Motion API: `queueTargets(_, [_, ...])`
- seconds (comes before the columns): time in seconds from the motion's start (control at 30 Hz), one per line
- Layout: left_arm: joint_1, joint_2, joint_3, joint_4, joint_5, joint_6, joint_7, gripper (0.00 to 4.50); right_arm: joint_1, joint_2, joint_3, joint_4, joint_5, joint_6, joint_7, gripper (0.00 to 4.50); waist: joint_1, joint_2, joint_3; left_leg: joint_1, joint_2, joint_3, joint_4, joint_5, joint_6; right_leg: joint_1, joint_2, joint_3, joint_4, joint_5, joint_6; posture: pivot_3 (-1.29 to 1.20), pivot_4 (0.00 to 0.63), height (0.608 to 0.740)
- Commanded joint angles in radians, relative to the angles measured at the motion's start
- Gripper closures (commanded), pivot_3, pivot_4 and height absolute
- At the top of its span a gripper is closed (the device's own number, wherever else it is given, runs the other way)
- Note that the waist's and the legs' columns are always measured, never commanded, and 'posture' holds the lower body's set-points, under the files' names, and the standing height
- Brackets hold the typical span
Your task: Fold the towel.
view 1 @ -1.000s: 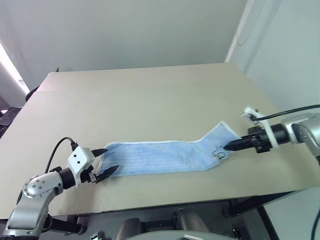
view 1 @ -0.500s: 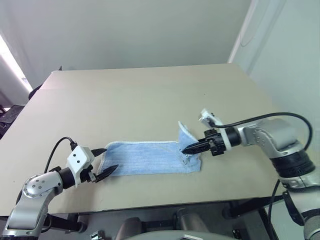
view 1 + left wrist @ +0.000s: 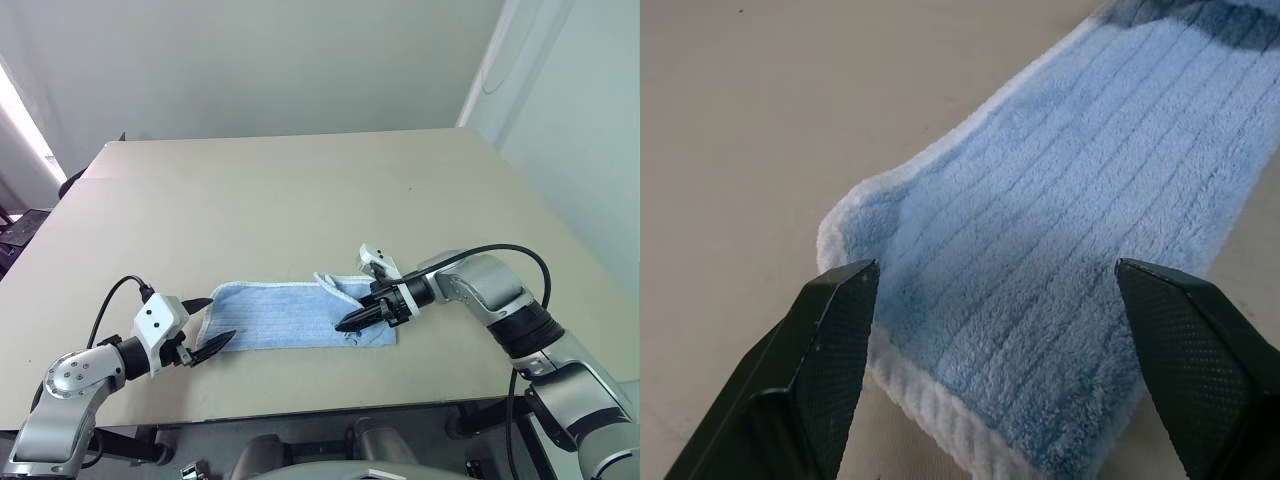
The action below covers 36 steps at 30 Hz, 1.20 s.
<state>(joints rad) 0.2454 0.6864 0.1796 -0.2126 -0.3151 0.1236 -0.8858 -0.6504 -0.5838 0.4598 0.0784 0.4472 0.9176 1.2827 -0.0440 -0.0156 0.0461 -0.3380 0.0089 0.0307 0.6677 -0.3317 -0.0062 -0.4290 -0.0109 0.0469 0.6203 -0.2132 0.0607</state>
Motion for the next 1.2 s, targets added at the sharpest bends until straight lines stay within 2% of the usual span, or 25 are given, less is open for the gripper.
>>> queueTargets(0.03, [0.004,0.010,0.019,-0.028,-0.001,-0.013,0.002,0.52,-0.023,0.021,-0.012,0.000,0.000,-0.011,0.010,2.31,0.000,0.000,0.000,0.000,0.000,0.000,0.000,0.000,0.000,0.000,0.000,0.000,0.000,0.000,0.000,0.00,0.000,0.740])
queueTargets(0.23, [0.004,0.006,0.047,-0.023,-0.029,-0.011,0.003,0.52,-0.002,0.022,-0.156,-0.070,0.121,-0.025,0.055,0.25,0.000,0.000,0.000,0.000,0.000,0.000,0.000,0.000,0.000,0.000,0.000,0.000,0.000,0.000,0.000,0.00,0.000,0.740])
queueTargets(0.37, [0.013,0.007,0.071,-0.009,-0.029,-0.022,0.004,0.52,0.024,0.026,-0.261,-0.073,0.115,-0.112,-0.012,0.25,0.000,-0.001,0.000,0.000,0.000,0.000,0.000,0.000,0.000,0.000,0.000,0.000,0.000,0.001,0.002,0.00,0.000,0.740])
queueTargets(0.43, [0.014,0.006,0.077,-0.008,-0.031,-0.020,0.002,0.52,0.053,0.017,-0.226,-0.071,0.068,-0.166,-0.011,0.25,0.000,-0.001,-0.001,0.000,0.000,0.000,0.000,0.000,0.000,0.000,0.000,0.000,0.000,0.001,0.001,0.00,0.000,0.740])
queueTargets(0.63, [0.011,-0.006,0.102,-0.003,-0.055,-0.014,0.013,0.52,0.124,0.103,-0.096,-0.006,-0.085,-0.312,-0.089,0.25,-0.003,-0.002,-0.001,0.000,0.000,0.000,0.000,0.000,0.000,0.000,0.001,0.000,0.001,0.001,0.001,0.00,0.000,0.740])
queueTargets(0.8, [0.012,-0.003,0.124,0.004,-0.061,-0.011,0.017,0.52,0.109,0.228,-0.040,0.220,-0.213,-0.394,-0.215,0.25,-0.002,-0.003,-0.002,0.002,0.000,0.000,0.001,0.000,0.000,0.000,0.001,0.000,0.004,0.000,0.000,0.00,0.000,0.740])
queueTargets(0.9, [0.022,-0.002,0.142,-0.001,-0.074,-0.001,0.019,0.52,0.141,0.216,-0.024,0.209,-0.232,-0.441,-0.169,0.25,-0.002,-0.005,-0.004,0.003,0.000,0.001,0.002,0.000,0.000,0.001,0.000,0.001,0.006,-0.001,-0.001,0.00,0.000,0.740])
queueTargets(1.07, [0.032,-0.004,0.176,0.005,-0.107,0.032,0.017,0.52,0.148,0.202,-0.067,0.158,-0.186,-0.438,-0.111,0.25,-0.001,-0.006,-0.004,0.006,0.000,0.001,0.002,0.000,0.000,0.003,0.000,0.001,0.007,-0.003,0.002,0.00,0.000,0.740])
queueTargets(1.2, [0.026,-0.004,0.196,0.020,-0.125,0.044,0.011,0.52,0.137,0.183,-0.135,0.053,-0.076,-0.374,-0.043,0.25,0.000,-0.005,-0.004,0.005,0.000,0.000,0.002,0.000,0.000,0.002,0.000,0.001,0.007,-0.003,0.002,0.00,0.000,0.740])
